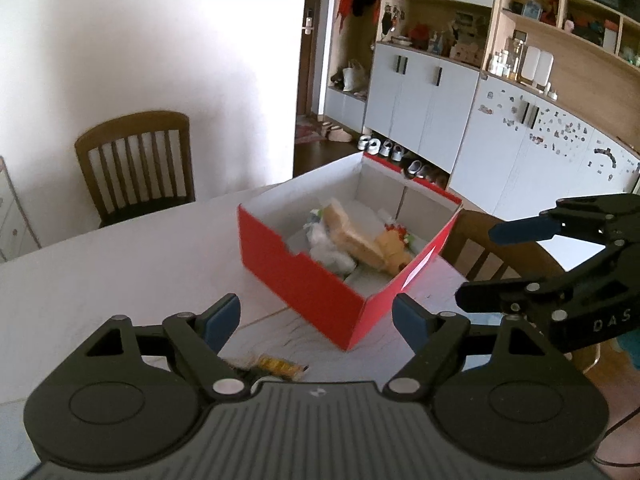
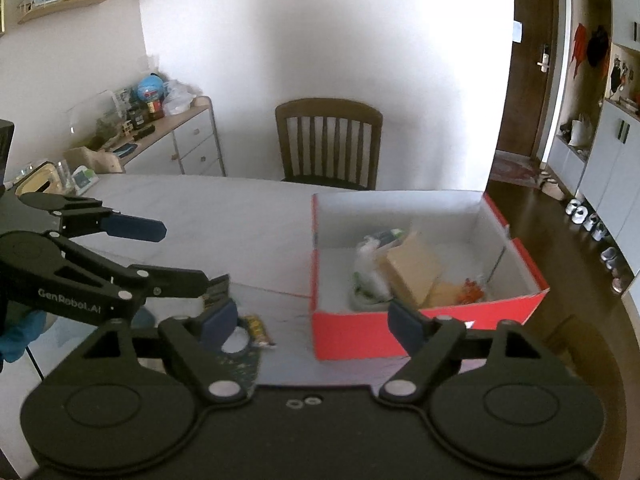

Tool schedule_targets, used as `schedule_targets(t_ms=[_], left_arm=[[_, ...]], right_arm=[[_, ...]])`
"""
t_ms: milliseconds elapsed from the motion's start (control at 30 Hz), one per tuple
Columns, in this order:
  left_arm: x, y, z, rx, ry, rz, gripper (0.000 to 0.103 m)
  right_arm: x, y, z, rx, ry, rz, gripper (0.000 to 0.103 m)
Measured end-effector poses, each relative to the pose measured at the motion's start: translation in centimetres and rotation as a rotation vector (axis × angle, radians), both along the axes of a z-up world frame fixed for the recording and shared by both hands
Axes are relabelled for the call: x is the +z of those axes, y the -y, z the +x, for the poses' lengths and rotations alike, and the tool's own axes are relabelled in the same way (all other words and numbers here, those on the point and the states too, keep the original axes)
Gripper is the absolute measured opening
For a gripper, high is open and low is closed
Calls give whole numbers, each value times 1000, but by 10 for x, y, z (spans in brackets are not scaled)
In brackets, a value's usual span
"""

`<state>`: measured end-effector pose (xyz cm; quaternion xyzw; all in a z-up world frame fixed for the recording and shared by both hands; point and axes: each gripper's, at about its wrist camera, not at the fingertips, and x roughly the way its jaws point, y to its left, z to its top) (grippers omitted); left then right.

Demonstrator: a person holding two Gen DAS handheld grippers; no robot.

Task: Organize objects
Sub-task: 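Withdraw both tools from the box back toward the remaining items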

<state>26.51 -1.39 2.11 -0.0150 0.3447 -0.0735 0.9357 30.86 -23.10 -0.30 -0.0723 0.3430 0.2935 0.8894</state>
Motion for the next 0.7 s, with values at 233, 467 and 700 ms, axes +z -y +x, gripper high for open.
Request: schedule_targets(t_ms=[233, 467, 700], left_arm=[[-12, -34, -28, 11, -12, -13, 84], [-36, -60, -51, 43, -39, -48, 103], [-72, -69, -74, 35, -70, -40, 103]], right_arm=[[-12, -27, -23, 8, -13, -3, 95], [-33, -45, -38, -19, -47, -27, 95], [-61, -51, -47, -51, -89, -56, 95]])
